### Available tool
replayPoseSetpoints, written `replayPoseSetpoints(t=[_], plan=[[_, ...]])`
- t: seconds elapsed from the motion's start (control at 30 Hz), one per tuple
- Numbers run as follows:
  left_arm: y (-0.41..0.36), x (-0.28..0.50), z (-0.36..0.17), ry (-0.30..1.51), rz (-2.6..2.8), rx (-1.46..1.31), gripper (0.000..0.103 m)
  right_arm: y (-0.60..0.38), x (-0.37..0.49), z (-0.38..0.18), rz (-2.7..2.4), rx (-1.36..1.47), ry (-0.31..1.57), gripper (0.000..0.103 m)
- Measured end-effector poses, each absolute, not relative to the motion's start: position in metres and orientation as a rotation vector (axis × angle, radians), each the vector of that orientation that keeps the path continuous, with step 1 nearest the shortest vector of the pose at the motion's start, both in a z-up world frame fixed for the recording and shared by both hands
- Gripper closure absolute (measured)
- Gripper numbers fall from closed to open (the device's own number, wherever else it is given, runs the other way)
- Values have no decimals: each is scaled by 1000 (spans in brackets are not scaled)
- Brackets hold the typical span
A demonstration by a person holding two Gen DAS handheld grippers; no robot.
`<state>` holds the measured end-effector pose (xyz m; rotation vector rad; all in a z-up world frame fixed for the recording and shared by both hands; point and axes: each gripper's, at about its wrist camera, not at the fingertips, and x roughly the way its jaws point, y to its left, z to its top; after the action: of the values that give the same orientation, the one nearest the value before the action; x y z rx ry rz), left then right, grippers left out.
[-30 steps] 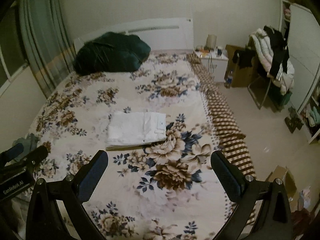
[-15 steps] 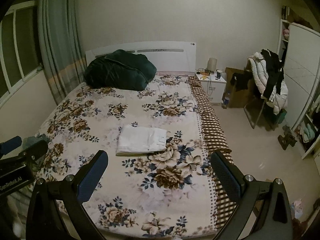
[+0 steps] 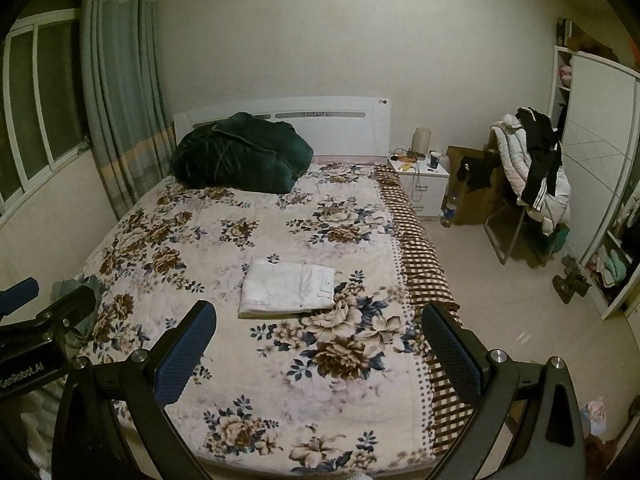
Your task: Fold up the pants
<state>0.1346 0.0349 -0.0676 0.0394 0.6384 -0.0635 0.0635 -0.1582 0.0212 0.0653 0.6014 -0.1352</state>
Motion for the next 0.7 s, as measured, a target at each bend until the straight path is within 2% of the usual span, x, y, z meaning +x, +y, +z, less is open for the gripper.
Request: replayPoseSetpoints(t=[0.7], plan=[[39,128,-56,629,-54,45,0,-156,59,28,-115,65,597,0]])
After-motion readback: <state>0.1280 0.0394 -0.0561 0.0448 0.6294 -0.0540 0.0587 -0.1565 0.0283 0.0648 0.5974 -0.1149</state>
